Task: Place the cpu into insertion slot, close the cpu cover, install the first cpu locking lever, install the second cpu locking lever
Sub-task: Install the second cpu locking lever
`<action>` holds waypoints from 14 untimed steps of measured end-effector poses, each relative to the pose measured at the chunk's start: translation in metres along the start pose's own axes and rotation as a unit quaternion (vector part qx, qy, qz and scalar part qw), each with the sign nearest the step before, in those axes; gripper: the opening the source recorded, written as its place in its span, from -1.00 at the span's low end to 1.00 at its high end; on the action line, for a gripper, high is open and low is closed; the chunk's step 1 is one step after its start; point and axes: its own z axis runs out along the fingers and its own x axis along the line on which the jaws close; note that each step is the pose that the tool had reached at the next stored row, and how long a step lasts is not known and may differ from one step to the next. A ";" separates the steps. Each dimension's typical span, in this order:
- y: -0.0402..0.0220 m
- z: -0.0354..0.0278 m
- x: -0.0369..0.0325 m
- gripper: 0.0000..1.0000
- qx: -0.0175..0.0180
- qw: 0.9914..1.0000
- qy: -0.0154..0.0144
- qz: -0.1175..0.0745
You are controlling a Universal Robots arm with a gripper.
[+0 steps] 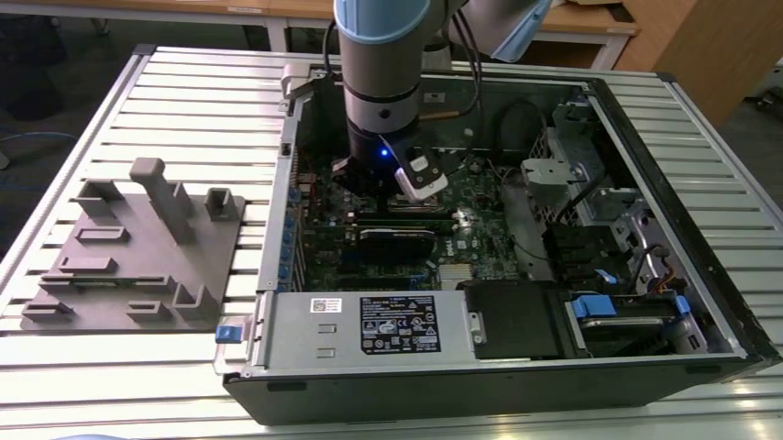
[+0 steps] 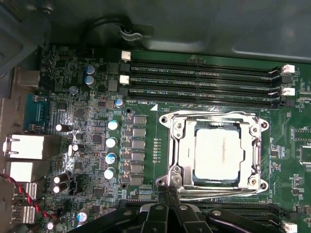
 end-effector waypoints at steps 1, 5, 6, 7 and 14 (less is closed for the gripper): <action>0.0001 0.0001 0.0000 -0.79 -0.002 1.000 0.000 0.000; 0.0000 0.0005 0.0002 -0.79 -0.010 1.000 0.000 0.001; 0.0000 0.0006 0.0003 -0.79 -0.011 1.000 0.000 0.001; 0.0000 0.0008 0.0004 -0.79 -0.013 1.000 -0.001 0.001; -0.0001 0.0025 0.0014 -0.79 -0.019 1.000 -0.001 0.001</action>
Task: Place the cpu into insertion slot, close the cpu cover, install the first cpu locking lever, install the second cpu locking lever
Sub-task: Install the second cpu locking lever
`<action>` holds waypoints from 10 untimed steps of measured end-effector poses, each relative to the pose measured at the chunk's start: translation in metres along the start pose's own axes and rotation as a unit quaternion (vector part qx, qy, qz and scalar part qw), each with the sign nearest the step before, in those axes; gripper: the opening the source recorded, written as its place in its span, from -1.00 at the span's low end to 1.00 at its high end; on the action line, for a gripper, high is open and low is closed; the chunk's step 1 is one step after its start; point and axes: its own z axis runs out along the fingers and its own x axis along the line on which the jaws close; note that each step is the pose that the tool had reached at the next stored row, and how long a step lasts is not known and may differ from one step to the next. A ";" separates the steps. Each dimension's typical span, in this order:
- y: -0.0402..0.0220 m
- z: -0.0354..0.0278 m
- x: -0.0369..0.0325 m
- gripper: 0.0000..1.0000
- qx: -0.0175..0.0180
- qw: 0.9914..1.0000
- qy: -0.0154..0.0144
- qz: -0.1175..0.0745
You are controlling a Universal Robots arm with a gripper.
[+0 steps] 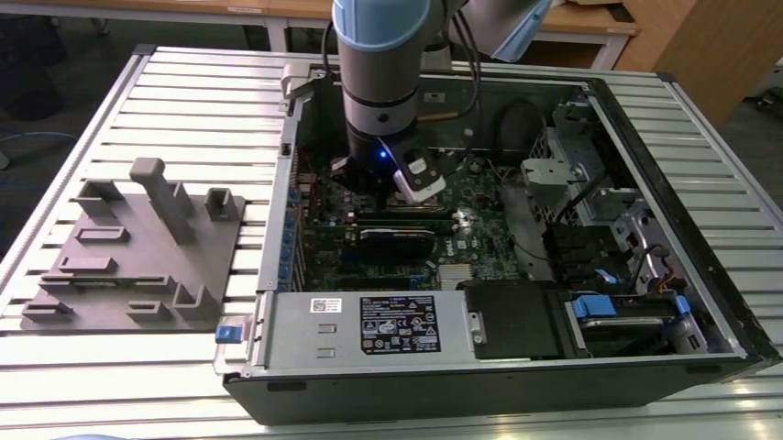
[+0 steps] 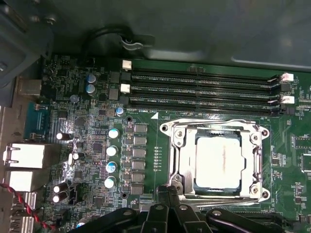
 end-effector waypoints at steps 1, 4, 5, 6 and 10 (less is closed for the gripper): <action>0.0000 0.0003 0.0003 -0.79 0.000 1.000 0.000 0.000; -0.0001 0.0012 0.0011 -0.79 -0.003 1.000 0.000 0.000; -0.0001 0.0014 0.0013 -0.79 -0.004 1.000 0.000 0.000; -0.0001 0.0016 0.0015 -0.79 -0.004 1.000 0.000 0.000; -0.0004 0.0024 0.0027 -0.79 -0.006 1.000 0.000 0.000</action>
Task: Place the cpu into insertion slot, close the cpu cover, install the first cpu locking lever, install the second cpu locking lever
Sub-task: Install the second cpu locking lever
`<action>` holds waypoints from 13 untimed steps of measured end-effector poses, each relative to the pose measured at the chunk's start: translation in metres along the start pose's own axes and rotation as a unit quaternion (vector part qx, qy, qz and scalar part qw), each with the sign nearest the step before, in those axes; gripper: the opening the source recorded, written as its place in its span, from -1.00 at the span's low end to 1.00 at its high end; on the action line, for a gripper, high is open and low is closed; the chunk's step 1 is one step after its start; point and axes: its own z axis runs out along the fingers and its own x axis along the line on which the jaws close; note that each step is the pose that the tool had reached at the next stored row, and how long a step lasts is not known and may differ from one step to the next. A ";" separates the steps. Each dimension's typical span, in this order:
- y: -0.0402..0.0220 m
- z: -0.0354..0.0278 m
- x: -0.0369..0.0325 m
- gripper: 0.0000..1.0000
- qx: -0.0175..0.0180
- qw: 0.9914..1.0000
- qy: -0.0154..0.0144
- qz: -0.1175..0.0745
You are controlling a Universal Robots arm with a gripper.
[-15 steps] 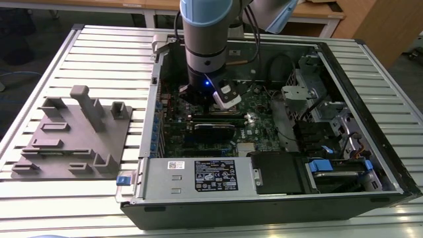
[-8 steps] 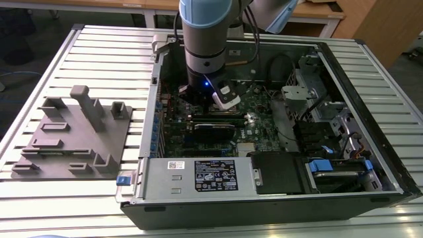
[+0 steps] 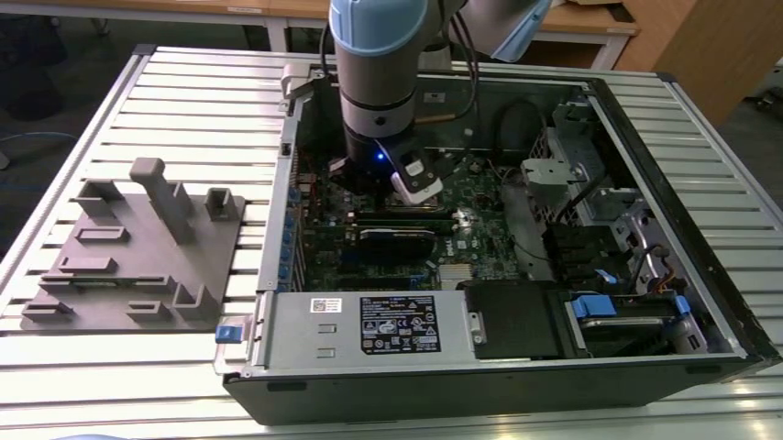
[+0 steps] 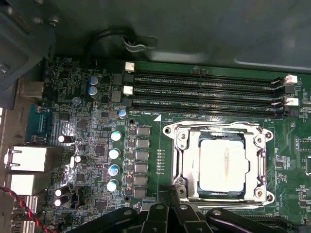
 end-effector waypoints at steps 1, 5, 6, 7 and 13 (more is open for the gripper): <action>0.0000 0.0002 0.0005 -0.79 0.000 1.000 0.000 0.000; -0.0002 0.0007 0.0021 -0.79 -0.001 1.000 0.000 0.000; -0.0003 0.0008 0.0026 -0.79 -0.001 1.000 0.000 0.000; -0.0003 0.0010 0.0030 -0.79 -0.001 1.000 0.000 0.000; -0.0005 0.0019 0.0040 -0.79 -0.001 1.000 0.000 0.000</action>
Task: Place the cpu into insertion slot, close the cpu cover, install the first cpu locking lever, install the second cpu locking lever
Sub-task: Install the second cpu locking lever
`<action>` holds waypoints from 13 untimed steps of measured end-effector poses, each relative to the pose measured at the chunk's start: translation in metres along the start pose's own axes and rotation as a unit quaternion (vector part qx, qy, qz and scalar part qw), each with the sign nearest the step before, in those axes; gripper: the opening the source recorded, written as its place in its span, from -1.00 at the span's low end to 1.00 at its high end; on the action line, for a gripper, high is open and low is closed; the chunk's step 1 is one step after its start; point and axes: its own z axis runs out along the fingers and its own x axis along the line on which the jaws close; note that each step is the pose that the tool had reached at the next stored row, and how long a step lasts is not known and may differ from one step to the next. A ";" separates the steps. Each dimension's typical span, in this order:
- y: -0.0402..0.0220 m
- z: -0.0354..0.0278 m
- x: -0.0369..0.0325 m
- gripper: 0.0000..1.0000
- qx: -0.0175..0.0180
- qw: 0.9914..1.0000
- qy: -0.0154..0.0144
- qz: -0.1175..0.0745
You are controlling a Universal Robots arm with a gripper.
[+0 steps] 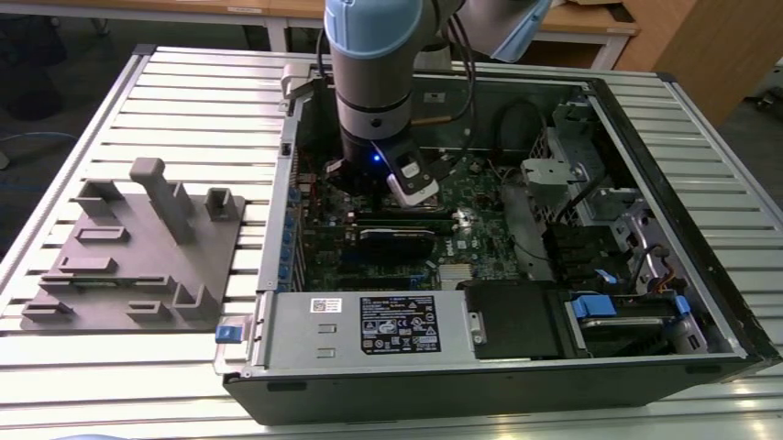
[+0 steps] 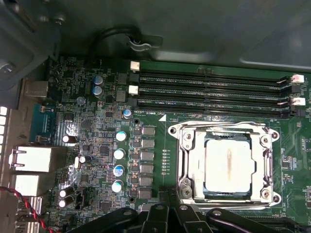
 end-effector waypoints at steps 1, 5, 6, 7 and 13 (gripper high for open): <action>0.0000 0.0001 0.0001 -0.79 0.000 1.000 0.000 0.000; 0.0000 0.0002 0.0002 -0.79 0.000 1.000 0.000 0.000; 0.0000 0.0002 0.0002 -0.79 0.000 1.000 0.000 0.000; 0.0000 0.0002 0.0002 -0.79 0.000 1.000 0.000 0.000; 0.0006 -0.0041 -0.0001 -0.79 0.000 1.000 0.000 0.000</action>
